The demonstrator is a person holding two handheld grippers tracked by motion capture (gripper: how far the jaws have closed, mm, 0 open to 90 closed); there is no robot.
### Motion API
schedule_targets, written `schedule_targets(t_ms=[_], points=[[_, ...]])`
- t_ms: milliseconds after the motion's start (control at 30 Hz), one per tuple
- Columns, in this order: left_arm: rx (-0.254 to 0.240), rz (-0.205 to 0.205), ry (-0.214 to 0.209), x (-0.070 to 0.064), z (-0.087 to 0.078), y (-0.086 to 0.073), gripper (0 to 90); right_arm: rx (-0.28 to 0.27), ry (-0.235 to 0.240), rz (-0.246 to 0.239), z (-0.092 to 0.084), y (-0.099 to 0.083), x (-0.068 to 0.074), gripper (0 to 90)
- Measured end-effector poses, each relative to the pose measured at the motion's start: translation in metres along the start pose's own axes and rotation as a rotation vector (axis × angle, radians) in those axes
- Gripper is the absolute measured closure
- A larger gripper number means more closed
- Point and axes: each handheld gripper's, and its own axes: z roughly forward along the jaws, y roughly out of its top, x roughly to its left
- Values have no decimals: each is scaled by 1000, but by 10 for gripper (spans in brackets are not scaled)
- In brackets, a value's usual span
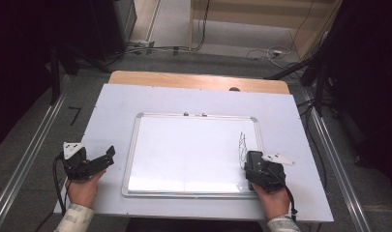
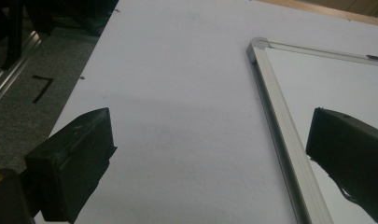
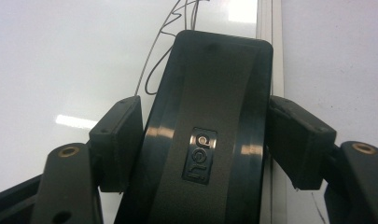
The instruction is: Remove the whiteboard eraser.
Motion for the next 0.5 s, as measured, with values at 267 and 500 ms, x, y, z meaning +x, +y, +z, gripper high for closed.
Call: schedule_targets(t_ms=[267, 500], points=[[-2, -1, 0, 1, -1, 0, 13, -1, -13, -39, -2, 0, 3, 354], [-5, -8, 1, 1, -1, 0, 13, -18, -3, -47, -2, -1, 3, 357]])
